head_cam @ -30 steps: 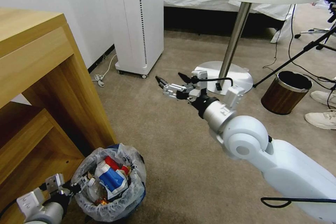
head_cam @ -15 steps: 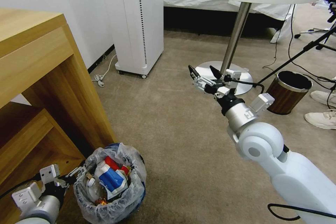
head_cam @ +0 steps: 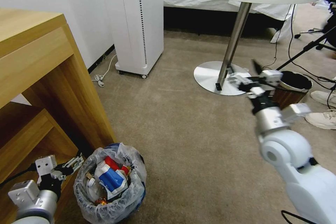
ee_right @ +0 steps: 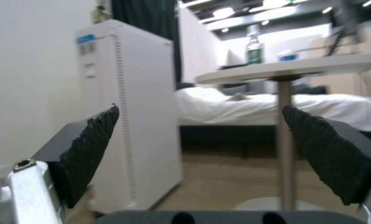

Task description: Pick up the trash bin and place the garbage on the floor into it.

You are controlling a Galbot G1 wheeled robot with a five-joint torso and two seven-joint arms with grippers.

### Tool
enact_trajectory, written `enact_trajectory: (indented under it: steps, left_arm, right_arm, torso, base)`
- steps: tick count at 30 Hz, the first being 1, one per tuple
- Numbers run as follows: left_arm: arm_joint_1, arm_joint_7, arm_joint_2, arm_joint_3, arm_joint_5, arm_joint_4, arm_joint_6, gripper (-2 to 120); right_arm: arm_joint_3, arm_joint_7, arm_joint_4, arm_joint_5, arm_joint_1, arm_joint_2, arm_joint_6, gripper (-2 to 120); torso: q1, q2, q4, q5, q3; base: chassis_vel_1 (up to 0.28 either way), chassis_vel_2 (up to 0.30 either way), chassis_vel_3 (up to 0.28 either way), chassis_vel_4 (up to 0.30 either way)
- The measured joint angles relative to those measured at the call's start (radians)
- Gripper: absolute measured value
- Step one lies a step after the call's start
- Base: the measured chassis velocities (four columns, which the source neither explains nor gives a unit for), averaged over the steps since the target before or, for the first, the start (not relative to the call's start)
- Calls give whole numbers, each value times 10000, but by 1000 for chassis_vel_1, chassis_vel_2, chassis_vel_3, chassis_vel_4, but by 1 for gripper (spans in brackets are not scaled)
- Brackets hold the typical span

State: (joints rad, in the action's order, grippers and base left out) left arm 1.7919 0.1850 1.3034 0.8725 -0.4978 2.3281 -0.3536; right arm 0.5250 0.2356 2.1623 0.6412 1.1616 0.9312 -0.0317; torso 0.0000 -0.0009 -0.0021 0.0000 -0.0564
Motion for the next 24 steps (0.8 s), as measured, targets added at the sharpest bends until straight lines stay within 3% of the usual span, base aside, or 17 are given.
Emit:
enact_trajectory:
  steps: [3,12,18,24]
  left_arm:
    - [100,-104,-132,-64,126,100,83,100]
    - [280,-255,-550,-51,196,237,246,100]
    - [205,-542,-997,-10,88,-52,591,100]
    - [101,-560,-1139,3,74,-427,848,100]
  right_arm:
    - [841,-64,72,-702,1074,335,-222,100]
    - [1783,331,362,-1405,2352,1153,-174,100]
    - [1808,398,546,-1801,2971,2122,-315,100]
    - [1619,431,378,-2115,3129,2511,-404,100]
  torso:
    - [0,0,-1,2,0]
    - [0,0,0,-2,1]
    - [0,0,0,-2,0]
    - [0,0,0,-3,-1]
  base:
    - [0,0,0,0]
    - [0,0,0,0]
    - [0,0,0,0]
    - [0,0,0,0]
